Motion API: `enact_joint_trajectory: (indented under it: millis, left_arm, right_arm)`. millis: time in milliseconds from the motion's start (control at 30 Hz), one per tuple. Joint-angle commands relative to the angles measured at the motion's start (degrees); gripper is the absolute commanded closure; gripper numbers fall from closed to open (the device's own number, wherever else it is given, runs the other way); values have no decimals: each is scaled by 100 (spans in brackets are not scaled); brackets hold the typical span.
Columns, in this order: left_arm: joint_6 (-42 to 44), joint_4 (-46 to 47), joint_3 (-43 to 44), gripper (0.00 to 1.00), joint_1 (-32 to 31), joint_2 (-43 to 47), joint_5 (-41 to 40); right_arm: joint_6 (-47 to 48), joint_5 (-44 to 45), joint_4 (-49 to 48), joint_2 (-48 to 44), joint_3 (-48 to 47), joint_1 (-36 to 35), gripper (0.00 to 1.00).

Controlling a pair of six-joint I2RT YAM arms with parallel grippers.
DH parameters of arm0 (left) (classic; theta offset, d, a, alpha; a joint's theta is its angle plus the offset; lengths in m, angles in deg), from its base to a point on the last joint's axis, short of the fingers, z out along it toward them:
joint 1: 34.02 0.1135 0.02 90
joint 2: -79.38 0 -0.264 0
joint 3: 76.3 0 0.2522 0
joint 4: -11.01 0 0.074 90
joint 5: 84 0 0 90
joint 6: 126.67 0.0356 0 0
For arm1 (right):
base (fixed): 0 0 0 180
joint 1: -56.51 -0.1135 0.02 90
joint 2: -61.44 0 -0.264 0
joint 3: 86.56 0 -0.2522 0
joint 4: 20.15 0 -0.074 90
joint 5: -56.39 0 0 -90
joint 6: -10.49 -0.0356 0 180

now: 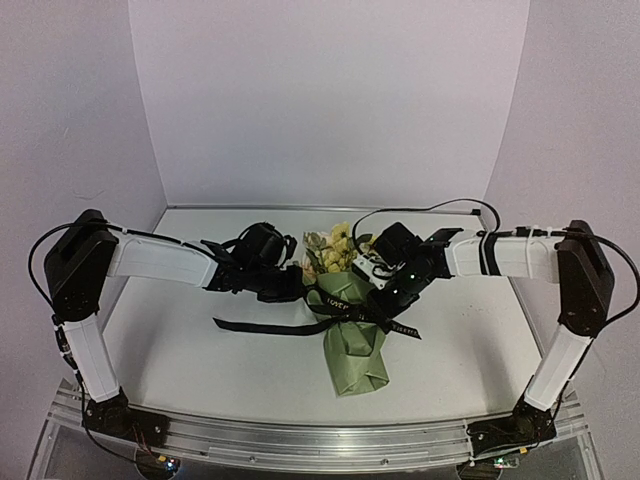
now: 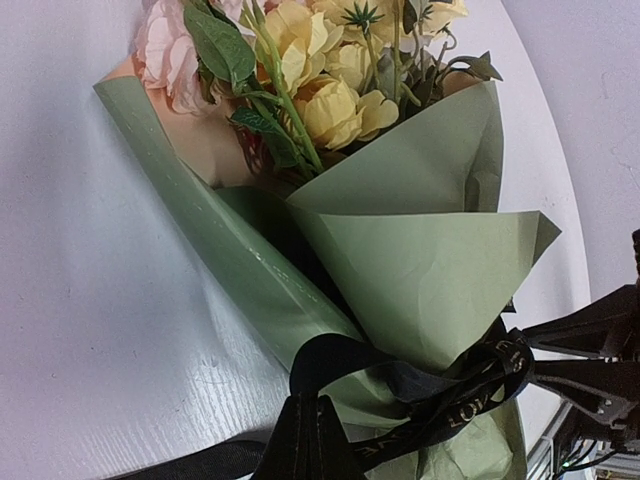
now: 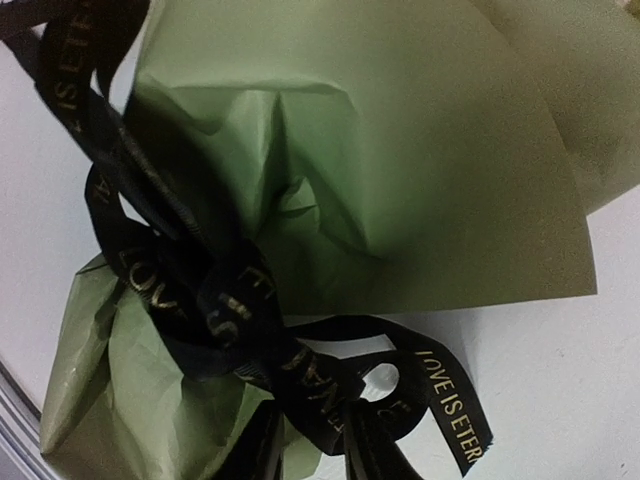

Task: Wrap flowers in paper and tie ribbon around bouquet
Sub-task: Tie the half-tied ribbon around the folded bouquet.

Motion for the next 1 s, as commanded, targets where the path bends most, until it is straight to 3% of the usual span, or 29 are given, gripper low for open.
enact_joint_trajectory:
  millis: [0, 233, 367, 600, 967]
  left_arm:
    - [142, 183, -39, 100, 27, 399, 58]
    - [419, 160, -302, 100, 97, 653, 255]
    - [662, 77, -493, 100, 123, 906, 346]
    - [1005, 2, -764, 100, 207, 1153, 570]
    - [1023, -61, -664, 100, 221, 769, 860]
  right_arm:
    - [-114, 40, 42, -55, -223, -64, 100]
    - [-1033, 308, 562, -328, -607, -845, 100]
    - [-1647, 338, 552, -322, -705, -952, 100]
    - [-1694, 1418, 872, -497, -774, -858, 100]
    - [-1852, 1630, 985, -740, -123, -53, 100]
